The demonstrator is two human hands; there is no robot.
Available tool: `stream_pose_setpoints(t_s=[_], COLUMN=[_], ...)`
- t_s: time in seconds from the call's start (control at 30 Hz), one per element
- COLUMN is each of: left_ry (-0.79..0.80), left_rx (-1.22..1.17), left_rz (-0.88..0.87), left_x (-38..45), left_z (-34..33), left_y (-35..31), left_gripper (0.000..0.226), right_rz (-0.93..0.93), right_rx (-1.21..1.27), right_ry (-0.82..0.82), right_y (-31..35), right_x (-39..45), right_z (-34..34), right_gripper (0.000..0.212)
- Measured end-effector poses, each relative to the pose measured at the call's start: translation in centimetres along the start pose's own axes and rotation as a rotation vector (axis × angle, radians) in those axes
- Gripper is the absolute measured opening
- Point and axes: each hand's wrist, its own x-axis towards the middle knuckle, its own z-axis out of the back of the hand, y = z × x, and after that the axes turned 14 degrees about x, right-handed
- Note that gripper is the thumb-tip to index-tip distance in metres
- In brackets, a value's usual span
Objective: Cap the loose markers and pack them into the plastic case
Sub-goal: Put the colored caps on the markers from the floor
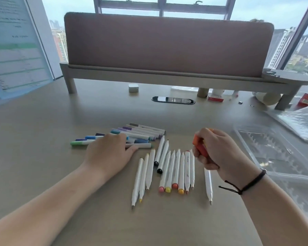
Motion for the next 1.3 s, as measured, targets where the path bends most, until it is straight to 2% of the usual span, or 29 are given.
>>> stream_pose_setpoints(t_s=[0.27, 0.4, 0.57, 0.7, 0.87, 0.97, 1.07, 1.2, 1.3], left_ry=[0.052, 0.034, -0.032, -0.066, -0.025, 0.000, 0.015, 0.019, -0.013], left_rx=[0.093, 0.083, 0.057, 0.028, -0.288, -0.428, -0.457, -0.399, -0.388], left_rz=[0.113, 0.175, 0.214, 0.111, -0.144, -0.247, -0.263, -0.313, -0.346], left_x=[4.0, 4.0, 3.4, 2.5, 1.3, 2.1, 4.0, 6.2, 7.0], left_z=[-1.5, -1.8, -2.3, -2.7, -1.9, -1.9, -2.3, -2.8, -3.4], left_y=[0.8, 1.2, 2.1, 2.6, 1.4, 0.5, -0.2, -1.2, -1.9], left_gripper=[0.043, 0.034, 0.024, 0.025, 0.014, 0.010, 0.012, 0.012, 0.015], right_rz=[0.215, 0.200, 0.214, 0.228, 0.189, 0.234, 0.269, 0.255, 0.337], right_rx=[-0.469, -0.672, -0.772, -0.743, -0.754, -0.820, -0.995, -1.227, -1.236], right_ry=[-0.165, -0.196, -0.156, -0.074, 0.021, -0.015, -0.003, 0.107, 0.210], right_y=[-1.9, -2.6, -2.8, -3.0, -2.7, -1.1, -0.1, -0.5, -0.9], right_x=[0.9, 1.0, 0.4, -0.5, -0.7, 1.3, 4.5, 7.5, 8.3], right_z=[2.8, 3.2, 2.2, 0.2, -1.6, -1.7, -2.3, -3.6, -4.2], right_gripper=[0.022, 0.026, 0.023, 0.025, 0.025, 0.025, 0.024, 0.023, 0.010])
